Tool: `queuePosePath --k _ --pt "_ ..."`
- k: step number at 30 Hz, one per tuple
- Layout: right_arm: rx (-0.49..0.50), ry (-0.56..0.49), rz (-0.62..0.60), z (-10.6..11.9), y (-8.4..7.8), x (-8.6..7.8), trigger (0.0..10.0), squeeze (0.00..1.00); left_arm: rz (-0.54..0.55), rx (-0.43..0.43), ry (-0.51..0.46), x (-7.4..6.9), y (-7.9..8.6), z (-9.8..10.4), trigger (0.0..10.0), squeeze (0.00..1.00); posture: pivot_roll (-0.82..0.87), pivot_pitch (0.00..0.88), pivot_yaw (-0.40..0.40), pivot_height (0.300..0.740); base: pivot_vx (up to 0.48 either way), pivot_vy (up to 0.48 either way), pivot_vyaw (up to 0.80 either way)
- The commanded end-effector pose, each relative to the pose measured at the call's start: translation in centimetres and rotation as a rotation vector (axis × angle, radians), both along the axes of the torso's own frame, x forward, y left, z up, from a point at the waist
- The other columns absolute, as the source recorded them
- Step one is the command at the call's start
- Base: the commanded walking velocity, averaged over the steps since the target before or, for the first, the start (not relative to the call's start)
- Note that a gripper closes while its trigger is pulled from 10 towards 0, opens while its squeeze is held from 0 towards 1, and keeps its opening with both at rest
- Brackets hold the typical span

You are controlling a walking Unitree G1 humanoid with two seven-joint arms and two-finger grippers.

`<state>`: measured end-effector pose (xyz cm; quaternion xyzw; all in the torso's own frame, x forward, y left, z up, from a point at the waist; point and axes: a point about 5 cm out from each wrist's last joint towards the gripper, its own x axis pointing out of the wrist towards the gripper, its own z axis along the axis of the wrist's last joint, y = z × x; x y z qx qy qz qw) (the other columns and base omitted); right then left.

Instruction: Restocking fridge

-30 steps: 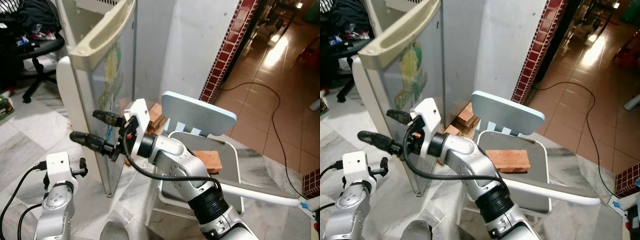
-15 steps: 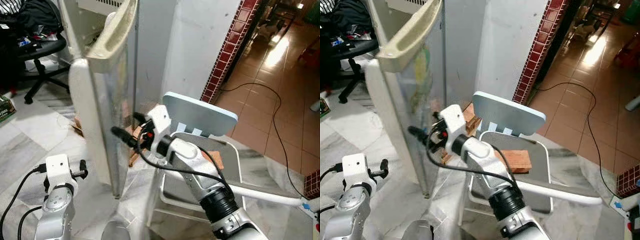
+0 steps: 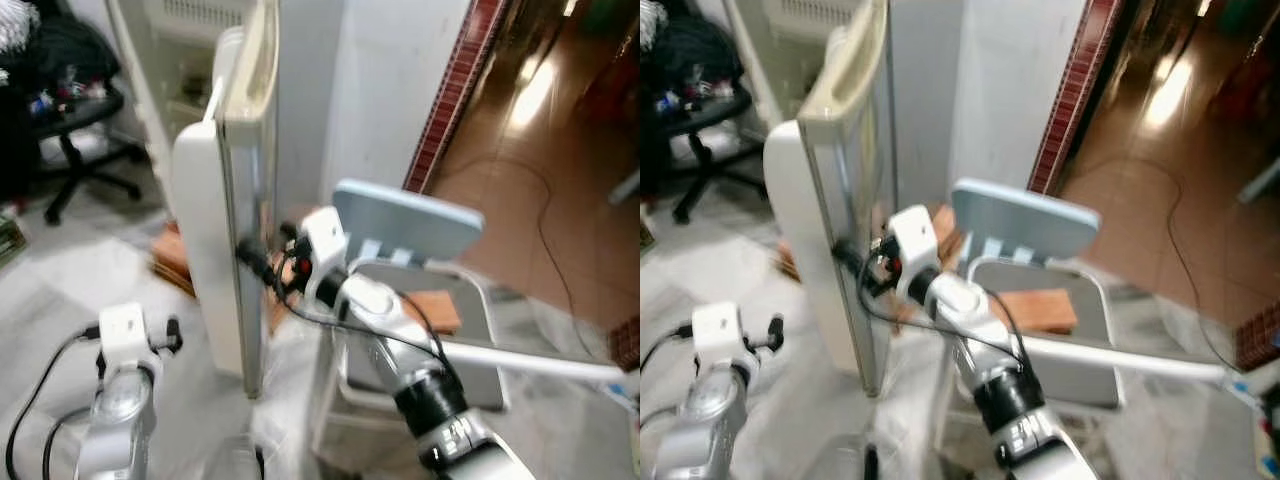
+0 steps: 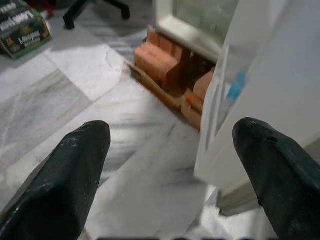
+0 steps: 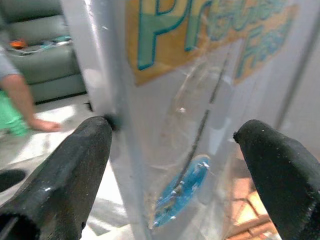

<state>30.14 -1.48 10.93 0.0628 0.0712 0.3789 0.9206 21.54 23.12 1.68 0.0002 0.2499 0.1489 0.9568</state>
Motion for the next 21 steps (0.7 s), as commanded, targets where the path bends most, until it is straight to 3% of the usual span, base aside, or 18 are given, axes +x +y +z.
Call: queuePosePath --k 1,21 --pt "-0.008 -0.010 -0.001 0.3 0.6 0.1 10.0 0.00 0.004 0.022 -0.015 0.4 0.6 0.6 10.0 0.00 0.22 0.015 -0.079 0.740 0.000 0.480 0.00" --pt "-0.021 0.046 -0.156 0.4 1.3 2.0 10.0 0.00 0.000 0.020 -0.006 0.6 0.7 0.6 10.0 0.00 0.22 0.011 -0.073 0.740 0.000 0.480 0.00"
